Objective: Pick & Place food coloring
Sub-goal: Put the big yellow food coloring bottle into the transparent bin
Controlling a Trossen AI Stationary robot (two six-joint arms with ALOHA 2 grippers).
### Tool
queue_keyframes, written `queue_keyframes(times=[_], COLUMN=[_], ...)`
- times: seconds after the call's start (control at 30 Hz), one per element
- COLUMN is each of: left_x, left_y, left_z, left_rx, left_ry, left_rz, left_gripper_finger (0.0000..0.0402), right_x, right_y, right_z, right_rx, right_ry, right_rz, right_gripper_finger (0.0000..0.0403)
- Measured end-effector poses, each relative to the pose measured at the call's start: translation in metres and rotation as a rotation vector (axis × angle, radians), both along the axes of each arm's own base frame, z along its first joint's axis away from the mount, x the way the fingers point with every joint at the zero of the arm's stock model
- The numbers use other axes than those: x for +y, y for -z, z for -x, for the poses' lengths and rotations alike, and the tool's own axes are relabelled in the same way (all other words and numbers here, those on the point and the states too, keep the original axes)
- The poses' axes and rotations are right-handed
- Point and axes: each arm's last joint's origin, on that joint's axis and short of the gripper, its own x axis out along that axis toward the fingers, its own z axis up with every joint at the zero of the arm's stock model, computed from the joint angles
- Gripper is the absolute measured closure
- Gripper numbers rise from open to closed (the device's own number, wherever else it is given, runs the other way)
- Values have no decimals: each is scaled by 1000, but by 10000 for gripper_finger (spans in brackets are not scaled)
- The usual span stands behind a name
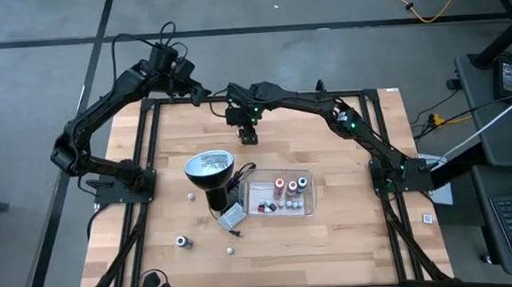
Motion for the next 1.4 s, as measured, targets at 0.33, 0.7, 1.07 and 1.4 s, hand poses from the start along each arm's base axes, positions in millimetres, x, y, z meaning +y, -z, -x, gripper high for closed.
queue_keyframes(times=[0.33,0.7,1.07,1.4], left_x=[0,0,0,0], left_y=[0,0,0,0], left_z=[0,0,0,0], left_rx=[3,3,2,1], left_ry=[4,5,5,6], left_rz=[-5,-6,-6,-7], left_gripper_finger=[121,121,121,121], right_x=[1,16,83,166], right_y=[1,-68,-157,-167], right_z=[3,31,80,79], right_rx=[31,-4,-13,-10], right_ry=[31,110,185,98], right_rz=[-31,-74,19,-35], right_gripper_finger=[284,284,284,284])
